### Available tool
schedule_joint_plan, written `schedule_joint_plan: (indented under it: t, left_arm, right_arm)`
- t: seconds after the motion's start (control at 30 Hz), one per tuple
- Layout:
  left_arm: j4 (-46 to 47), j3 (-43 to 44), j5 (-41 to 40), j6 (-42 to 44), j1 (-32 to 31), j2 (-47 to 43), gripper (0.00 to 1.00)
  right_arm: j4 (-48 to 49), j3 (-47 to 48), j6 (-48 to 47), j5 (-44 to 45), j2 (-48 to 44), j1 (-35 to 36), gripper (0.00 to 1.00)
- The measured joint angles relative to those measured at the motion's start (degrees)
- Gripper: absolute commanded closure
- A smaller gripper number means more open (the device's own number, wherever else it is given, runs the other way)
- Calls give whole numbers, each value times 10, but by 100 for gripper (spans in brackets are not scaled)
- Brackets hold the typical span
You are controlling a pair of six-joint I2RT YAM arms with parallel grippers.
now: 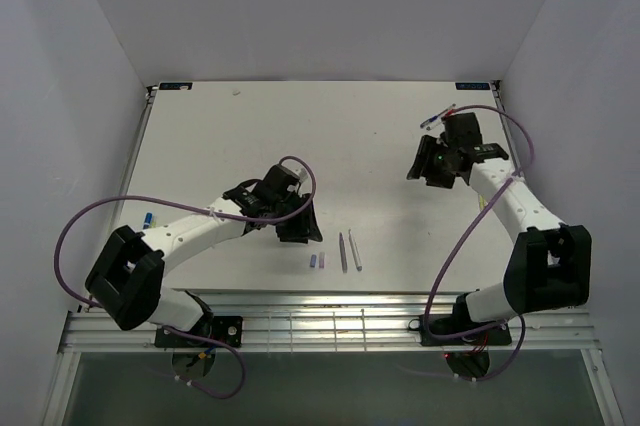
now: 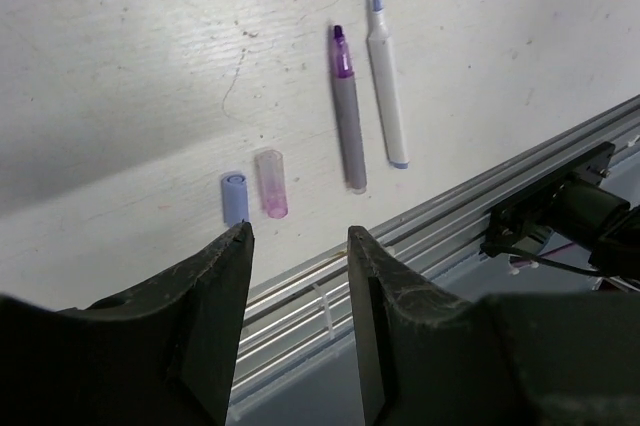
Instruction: Open the pen caps
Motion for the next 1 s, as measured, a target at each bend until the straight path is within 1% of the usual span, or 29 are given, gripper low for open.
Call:
schedule_joint_plan:
  t: [0.1,0.17,0.3,0.4,0.53,0.8,1.0]
  left_arm:
    - [4,8,1,8,0,-8,46]
    - [9,8,4,12,0,-16,46]
    - [18,8,16,23,0,-26,46]
    - [30,2,24,30,0,-28,46]
    - [35,-8,37,35,0,-27,46]
    - [41,-8,55,44,0,-27,46]
    - [41,-8,63,44,3,-25,46]
  right_arm:
    - [-24,10,-4,7,10,-86,39]
    - [-35,31,-6,13,34,-143,39]
    - [-37,67,-9,40,79,-215,39]
    - [-37,78,-12,67,98,-236,39]
    - [-37,83,-20,92,116,-257,44]
    - [-23,83,-41,112,148,-297,51]
    - [-13,83,-58,118,184,-309,55]
